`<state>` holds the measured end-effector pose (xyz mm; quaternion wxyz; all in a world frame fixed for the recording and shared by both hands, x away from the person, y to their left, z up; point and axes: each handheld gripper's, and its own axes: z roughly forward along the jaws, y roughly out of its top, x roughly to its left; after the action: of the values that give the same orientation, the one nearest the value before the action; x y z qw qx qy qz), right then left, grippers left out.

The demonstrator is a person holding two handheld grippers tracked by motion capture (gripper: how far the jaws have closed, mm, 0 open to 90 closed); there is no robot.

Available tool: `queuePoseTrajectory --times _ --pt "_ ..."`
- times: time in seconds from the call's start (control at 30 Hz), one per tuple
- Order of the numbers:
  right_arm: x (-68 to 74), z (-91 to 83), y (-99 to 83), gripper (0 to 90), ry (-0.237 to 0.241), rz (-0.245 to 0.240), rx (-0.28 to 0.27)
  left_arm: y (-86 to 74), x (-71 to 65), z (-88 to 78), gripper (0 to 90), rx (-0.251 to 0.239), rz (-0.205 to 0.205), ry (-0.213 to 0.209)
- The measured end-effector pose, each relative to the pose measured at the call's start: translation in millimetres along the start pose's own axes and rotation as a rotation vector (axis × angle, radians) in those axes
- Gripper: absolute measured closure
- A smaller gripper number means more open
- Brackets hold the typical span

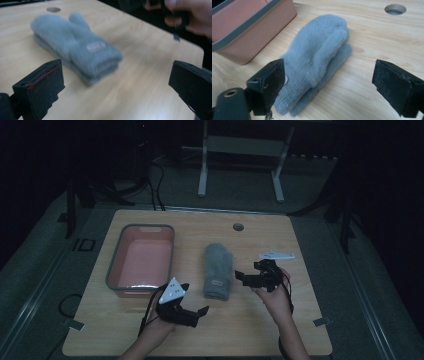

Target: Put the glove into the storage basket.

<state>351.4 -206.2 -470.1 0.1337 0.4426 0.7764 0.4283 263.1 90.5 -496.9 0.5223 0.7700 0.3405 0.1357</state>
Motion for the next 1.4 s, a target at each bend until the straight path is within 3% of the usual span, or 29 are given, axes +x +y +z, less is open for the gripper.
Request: queuePoseTrajectory --times 0.1,0.17,0.2,0.23,0.33,0.4,0.47,0.57,0.63,0.7,0.77,0.87,0.97,1.07,1.23,1.27,1.33,1.4 --pt "-1.3 5.3 6.3 38.3 -0.010 0.001 0.005 16.6 10.3 12.8 0.3 0.007 -0.016 0.020" --pt "-2.1 12.8 11.3 52.1 -0.015 0.021 0.016 25.4 17.9 26.2 0.3 0.047 -0.045 0.040" --pt "-2.4 18.2 13.7 54.7 -0.001 0.035 0.027 29.0 21.9 32.8 4.2 0.063 -0.050 0.061" --pt "-2.0 24.6 15.5 56.2 0.005 0.037 0.035 32.2 26.4 39.8 9.3 0.080 -0.053 0.075" --pt "0.3 46.1 16.5 55.0 0.004 0.044 0.074 39.1 40.0 63.0 15.6 0.156 -0.128 0.108" --pt "2.0 59.8 12.9 52.1 -0.023 0.026 0.120 41.0 45.5 75.3 27.0 0.187 -0.120 0.163" --pt "0.5 70.4 7.0 51.0 -0.030 0.033 0.164 40.7 52.8 87.7 31.0 0.212 -0.191 0.155" --pt "-4.4 83.2 -2.7 48.5 -0.009 0.051 0.215 37.1 62.2 106.7 31.7 0.289 -0.227 0.151" --pt "-6.3 88.3 -7.2 47.5 -0.015 0.056 0.234 31.0 69.1 114.6 36.1 0.298 -0.273 0.180" --pt "-7.5 89.8 -8.8 46.9 -0.006 0.070 0.234 28.8 72.0 117.9 37.6 0.300 -0.295 0.173" --pt "-12.0 94.5 -11.9 46.1 0.017 0.091 0.245 23.8 75.3 123.2 37.6 0.296 -0.318 0.136" --pt "-14.7 97.7 -13.7 45.7 0.042 0.096 0.254 17.7 79.7 130.1 37.6 0.319 -0.375 0.109" --pt "-16.2 100.7 -15.0 43.0 0.049 0.093 0.263 15.5 82.0 132.4 37.8 0.326 -0.379 0.090" --pt "-16.7 102.7 -16.0 44.8 0.061 0.083 0.258 11.5 89.1 135.0 44.3 0.337 -0.442 0.024" --pt "-16.3 104.9 -17.5 67.0 0.126 0.111 0.259 7.4 93.2 137.7 54.4 0.326 -0.453 -0.045" --pt "-14.7 104.0 -17.8 70.9 0.126 0.095 0.253 7.5 94.2 137.8 58.3 0.327 -0.449 -0.060" --pt "-9.7 102.4 -18.6 75.6 0.105 0.072 0.237 9.7 92.9 136.9 67.9 0.328 -0.418 -0.070" --pt "-6.3 100.4 -18.8 77.6 0.083 0.051 0.222 13.3 89.1 135.7 74.5 0.336 -0.366 -0.053"
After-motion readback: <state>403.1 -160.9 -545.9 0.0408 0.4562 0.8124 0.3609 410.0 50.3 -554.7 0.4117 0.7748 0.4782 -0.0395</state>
